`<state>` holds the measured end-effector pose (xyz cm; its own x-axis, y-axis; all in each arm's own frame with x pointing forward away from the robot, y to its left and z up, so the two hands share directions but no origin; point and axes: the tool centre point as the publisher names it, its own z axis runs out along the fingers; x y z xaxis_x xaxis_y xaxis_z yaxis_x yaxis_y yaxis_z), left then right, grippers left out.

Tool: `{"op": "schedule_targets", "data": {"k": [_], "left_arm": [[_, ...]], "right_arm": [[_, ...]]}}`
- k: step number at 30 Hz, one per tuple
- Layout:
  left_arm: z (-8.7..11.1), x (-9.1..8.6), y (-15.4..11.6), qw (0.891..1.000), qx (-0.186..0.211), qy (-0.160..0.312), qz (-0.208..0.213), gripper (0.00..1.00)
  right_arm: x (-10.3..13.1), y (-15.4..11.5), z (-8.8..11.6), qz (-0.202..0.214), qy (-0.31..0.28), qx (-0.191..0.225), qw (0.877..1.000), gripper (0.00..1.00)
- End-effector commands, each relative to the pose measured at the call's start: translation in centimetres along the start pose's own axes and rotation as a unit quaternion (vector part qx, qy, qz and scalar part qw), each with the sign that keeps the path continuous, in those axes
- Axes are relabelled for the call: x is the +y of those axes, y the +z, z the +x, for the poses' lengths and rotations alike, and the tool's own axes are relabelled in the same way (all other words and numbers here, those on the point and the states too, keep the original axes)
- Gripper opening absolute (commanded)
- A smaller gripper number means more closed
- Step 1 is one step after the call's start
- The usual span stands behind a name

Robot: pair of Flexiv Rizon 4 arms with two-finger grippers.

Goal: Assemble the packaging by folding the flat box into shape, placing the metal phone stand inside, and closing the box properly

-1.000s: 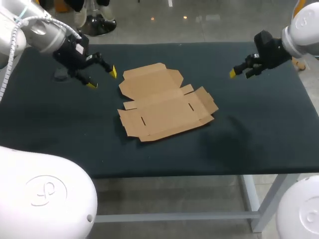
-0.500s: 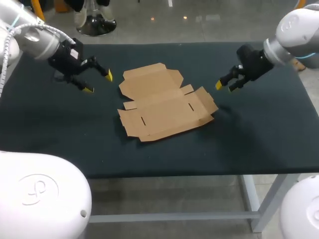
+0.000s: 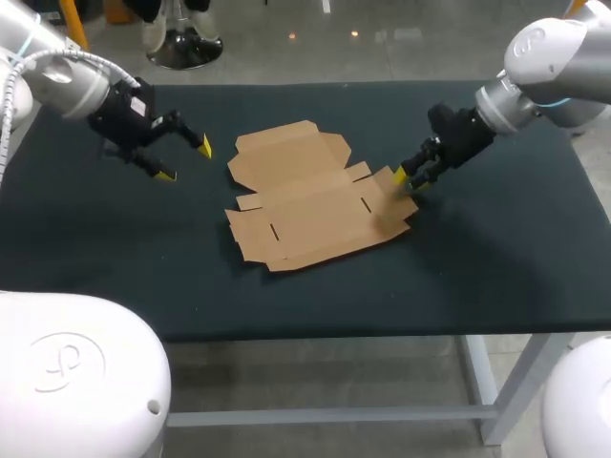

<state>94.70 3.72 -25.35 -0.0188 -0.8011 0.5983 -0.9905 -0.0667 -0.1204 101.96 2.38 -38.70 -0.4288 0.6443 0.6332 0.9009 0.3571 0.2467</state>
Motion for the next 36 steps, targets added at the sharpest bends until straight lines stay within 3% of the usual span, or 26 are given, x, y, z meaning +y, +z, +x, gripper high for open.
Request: {"op": "schedule_targets", "data": {"k": [1, 4, 5, 16, 19, 22, 36], "left_arm": [[0.3, 0.0, 0.0, 1.0, -0.008, -0.001, 0.0, 1.0], [0.3, 0.1, 0.0, 1.0, -0.01, -0.001, 0.002, 1.0], [0.3, 0.1, 0.0, 1.0, -0.01, -0.002, 0.004, 1.0], [-0.1, 0.2, 0.0, 1.0, -0.01, -0.008, 0.007, 1.0], [-0.2, 0.3, 0.0, 1.0, -0.011, -0.009, 0.006, 1.0], [-0.3, 0.4, 0.0, 1.0, -0.012, -0.009, 0.006, 1.0], [-0.5, 0.6, 0.2, 1.0, -0.013, -0.003, -0.001, 1.0]], "right_arm": [[0.8, 1.2, -0.5, 0.044, 0.007, 0.031, 0.999, 0.69], [0.9, 1.6, -0.5, 0.058, 0.019, 0.024, 0.998, 0.49], [0.9, 1.6, -0.6, 0.062, 0.025, 0.022, 0.998, 0.48], [1.0, 3.2, -0.6, 0.089, 0.047, 0.025, 0.995, 0.53], [0.9, 3.4, -0.6, 0.084, 0.05, 0.032, 0.995, 0.37], [0.7, 3.4, -0.5, 0.069, 0.058, 0.036, 0.995, 0.0], [-0.3, 2.4, 1.1, -0.027, 0.103, 0.049, 0.993, 0.0]]}}
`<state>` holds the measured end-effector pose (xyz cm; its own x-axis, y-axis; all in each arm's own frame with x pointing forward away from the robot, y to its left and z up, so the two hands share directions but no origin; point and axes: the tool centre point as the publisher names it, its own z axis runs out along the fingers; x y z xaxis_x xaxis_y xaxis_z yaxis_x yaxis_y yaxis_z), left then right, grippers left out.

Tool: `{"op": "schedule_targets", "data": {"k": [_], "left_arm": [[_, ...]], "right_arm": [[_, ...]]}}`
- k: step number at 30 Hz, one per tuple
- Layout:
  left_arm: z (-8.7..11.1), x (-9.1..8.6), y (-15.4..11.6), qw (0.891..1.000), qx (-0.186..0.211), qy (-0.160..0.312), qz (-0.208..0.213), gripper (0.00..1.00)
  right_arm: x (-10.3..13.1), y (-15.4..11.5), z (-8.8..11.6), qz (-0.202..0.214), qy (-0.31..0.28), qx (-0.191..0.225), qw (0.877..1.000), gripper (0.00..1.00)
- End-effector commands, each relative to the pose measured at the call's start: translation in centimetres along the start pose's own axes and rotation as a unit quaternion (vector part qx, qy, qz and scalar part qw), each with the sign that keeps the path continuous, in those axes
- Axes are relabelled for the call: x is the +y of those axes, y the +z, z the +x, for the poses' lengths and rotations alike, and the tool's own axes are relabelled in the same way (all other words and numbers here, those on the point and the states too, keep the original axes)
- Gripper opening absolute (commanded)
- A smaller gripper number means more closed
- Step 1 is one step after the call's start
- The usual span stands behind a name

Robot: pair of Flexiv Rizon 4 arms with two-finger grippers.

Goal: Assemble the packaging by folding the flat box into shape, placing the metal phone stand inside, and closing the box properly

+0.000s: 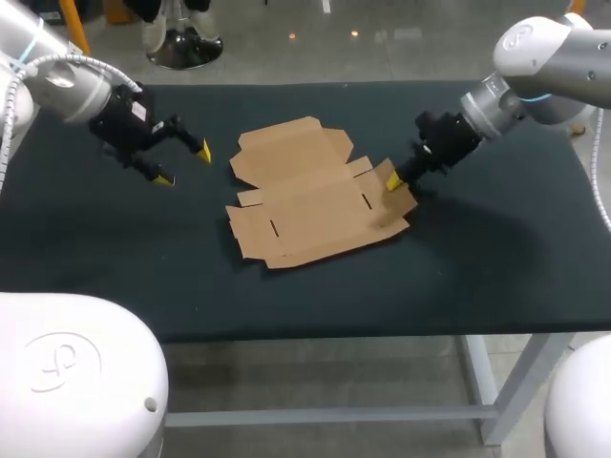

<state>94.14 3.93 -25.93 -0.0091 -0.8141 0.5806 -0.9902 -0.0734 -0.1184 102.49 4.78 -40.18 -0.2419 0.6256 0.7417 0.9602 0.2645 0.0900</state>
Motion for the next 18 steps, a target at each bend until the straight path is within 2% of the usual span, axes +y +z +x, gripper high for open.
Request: {"op": "schedule_targets", "data": {"k": [1, 18], "left_arm": [[0.0, 0.0, 0.0, 1.0, -0.002, 0.001, -0.003, 1.0], [-0.1, 0.1, -0.2, 1.0, 0.0, 0.014, -0.009, 1.0]], "right_arm": [[-1.5, 0.0, 0.7, -0.053, 0.013, 0.001, 0.998, 0.0], [-4.0, 1.2, 2.3, -0.1, 0.059, 0.019, 0.993, 0.0]]}}
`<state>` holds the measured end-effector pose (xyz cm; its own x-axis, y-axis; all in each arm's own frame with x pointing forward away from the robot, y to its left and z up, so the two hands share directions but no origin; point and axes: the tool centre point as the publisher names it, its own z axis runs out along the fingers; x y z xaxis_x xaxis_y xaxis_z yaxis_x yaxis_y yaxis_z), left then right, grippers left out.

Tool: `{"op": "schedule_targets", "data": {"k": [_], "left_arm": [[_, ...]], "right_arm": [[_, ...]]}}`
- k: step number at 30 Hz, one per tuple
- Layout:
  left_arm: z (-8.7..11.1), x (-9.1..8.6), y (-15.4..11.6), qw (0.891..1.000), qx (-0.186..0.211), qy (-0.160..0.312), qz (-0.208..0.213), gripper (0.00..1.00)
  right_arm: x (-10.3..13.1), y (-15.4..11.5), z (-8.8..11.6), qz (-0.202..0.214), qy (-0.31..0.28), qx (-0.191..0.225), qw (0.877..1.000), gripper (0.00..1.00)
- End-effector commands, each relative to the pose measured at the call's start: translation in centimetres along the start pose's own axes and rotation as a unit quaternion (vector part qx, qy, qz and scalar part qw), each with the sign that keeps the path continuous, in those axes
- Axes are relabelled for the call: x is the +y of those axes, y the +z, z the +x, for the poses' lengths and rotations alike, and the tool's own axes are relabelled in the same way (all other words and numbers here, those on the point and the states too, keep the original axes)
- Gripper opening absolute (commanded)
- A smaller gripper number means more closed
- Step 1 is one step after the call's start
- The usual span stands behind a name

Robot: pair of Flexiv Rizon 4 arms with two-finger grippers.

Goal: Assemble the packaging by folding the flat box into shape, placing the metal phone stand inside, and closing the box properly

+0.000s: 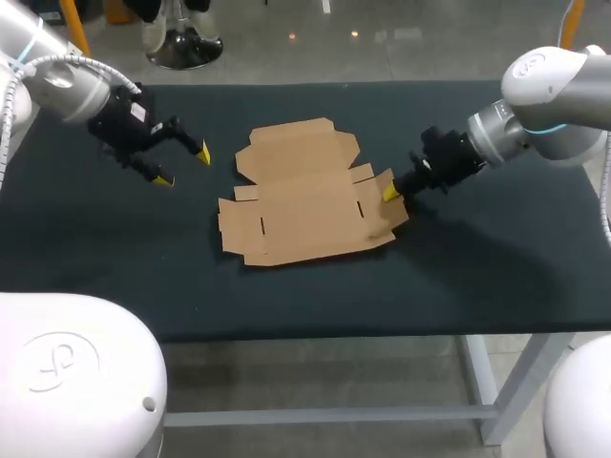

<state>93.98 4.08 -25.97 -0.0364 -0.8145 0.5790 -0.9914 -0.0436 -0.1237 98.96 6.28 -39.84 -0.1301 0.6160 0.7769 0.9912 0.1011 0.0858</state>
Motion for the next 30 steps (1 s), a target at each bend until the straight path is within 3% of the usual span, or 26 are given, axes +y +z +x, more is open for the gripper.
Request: {"op": "schedule_targets", "data": {"k": [1, 7, 9, 11, 16, 22, 25, 30], "left_arm": [[0.0, 0.0, -0.1, 1.0, -0.001, 0.001, -0.003, 1.0], [0.0, -0.1, 0.1, 1.0, 0.001, 0.003, -0.005, 1.0], [0.1, 0.0, 0.2, 1.0, 0.001, 0.003, -0.006, 1.0], [0.1, 0.0, 0.2, 1.0, 0.002, 0.004, -0.006, 1.0], [0.0, 0.0, 0.4, 1.0, 0.005, 0.001, -0.007, 1.0], [0.0, 0.0, 0.6, 1.0, 0.006, -0.001, -0.008, 1.0], [0.0, 0.0, 0.6, 1.0, 0.006, -0.003, -0.008, 1.0], [0.2, 0.1, 0.7, 1.0, 0.004, -0.007, -0.006, 1.0]], "right_arm": [[-1.2, -0.4, 0.2, -0.039, 0.005, 0.001, 0.999, 0.0], [-2.5, -0.1, 0.3, -0.03, 0.017, 0.004, 0.999, 0.0], [-3.0, 0.1, 0.2, -0.024, 0.021, 0.007, 0.999, 0.25], [-3.3, 0.4, 0.0, -0.015, 0.026, 0.008, 1.0, 0.41], [-3.8, 0.4, -0.4, -0.001, 0.029, 0.013, 0.999, 0.58], [-3.0, -1.1, -0.6, 0.015, 0.02, 0.012, 1.0, 0.61], [-2.4, -1.3, -0.6, 0.029, 0.012, 0.013, 0.999, 0.5], [-1.3, -0.6, -0.9, 0.072, 0.001, 0.015, 0.997, 0.48]]}}
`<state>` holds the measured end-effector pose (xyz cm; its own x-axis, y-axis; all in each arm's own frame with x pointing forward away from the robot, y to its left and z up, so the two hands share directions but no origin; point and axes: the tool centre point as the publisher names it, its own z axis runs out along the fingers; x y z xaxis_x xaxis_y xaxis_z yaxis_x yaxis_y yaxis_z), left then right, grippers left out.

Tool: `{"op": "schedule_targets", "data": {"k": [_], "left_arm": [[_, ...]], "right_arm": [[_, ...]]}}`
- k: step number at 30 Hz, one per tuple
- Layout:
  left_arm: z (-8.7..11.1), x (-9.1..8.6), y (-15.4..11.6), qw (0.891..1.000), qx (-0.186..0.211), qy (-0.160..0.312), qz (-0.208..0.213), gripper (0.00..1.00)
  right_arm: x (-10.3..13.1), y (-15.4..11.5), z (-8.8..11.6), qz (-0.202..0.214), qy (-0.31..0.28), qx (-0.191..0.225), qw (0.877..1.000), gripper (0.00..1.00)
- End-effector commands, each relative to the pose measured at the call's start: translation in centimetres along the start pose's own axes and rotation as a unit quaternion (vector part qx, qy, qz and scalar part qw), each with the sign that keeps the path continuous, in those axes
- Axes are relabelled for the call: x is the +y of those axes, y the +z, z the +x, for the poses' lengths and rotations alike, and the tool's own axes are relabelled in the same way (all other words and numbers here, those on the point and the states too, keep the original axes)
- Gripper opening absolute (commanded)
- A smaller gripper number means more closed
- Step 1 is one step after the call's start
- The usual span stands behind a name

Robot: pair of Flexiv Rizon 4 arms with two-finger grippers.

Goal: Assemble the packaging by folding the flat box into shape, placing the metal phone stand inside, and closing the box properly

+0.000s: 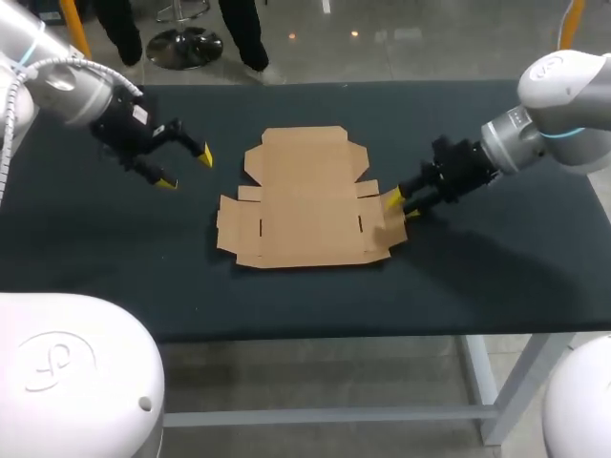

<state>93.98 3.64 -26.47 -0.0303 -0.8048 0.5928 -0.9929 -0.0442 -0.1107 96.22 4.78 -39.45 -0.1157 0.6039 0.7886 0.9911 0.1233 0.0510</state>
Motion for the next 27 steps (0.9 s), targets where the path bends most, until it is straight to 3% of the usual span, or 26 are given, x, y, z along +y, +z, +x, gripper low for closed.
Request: {"op": "schedule_targets", "data": {"k": [1, 6, 8, 9, 10, 21, 27], "left_arm": [[0.1, 0.0, 0.0, 1.0, -0.004, -0.004, 0.0, 1.0], [0.2, 0.0, 0.1, 1.0, -0.006, -0.009, 0.003, 1.0], [0.2, 0.0, 0.1, 1.0, -0.008, -0.012, 0.004, 1.0], [0.3, 0.0, 0.1, 1.0, -0.008, -0.013, 0.004, 1.0], [0.2, 0.0, 0.1, 1.0, -0.009, -0.015, 0.004, 1.0], [0.5, 0.1, 0.3, 1.0, -0.009, -0.022, 0.007, 1.0], [0.4, 0.2, 0.6, 1.0, -0.007, -0.024, 0.004, 1.0]], "right_arm": [[1.7, 0.9, -0.7, 0.056, -0.004, 0.004, 0.998, 0.47], [2.3, 2.1, -1.2, 0.091, -0.008, -0.003, 0.996, 0.45], [2.5, 2.3, -1.4, 0.098, -0.007, -0.004, 0.995, 0.38], [2.6, 2.4, -1.4, 0.098, -0.007, -0.004, 0.995, 0.31], [2.7, 2.4, -1.4, 0.1, -0.009, -0.003, 0.995, 0.0], [1.2, 2.0, -0.2, 0.096, -0.027, 0.014, 0.995, 0.0], [0.0, 2.3, 0.0, 0.078, -0.006, 0.014, 0.997, 0.0]]}}
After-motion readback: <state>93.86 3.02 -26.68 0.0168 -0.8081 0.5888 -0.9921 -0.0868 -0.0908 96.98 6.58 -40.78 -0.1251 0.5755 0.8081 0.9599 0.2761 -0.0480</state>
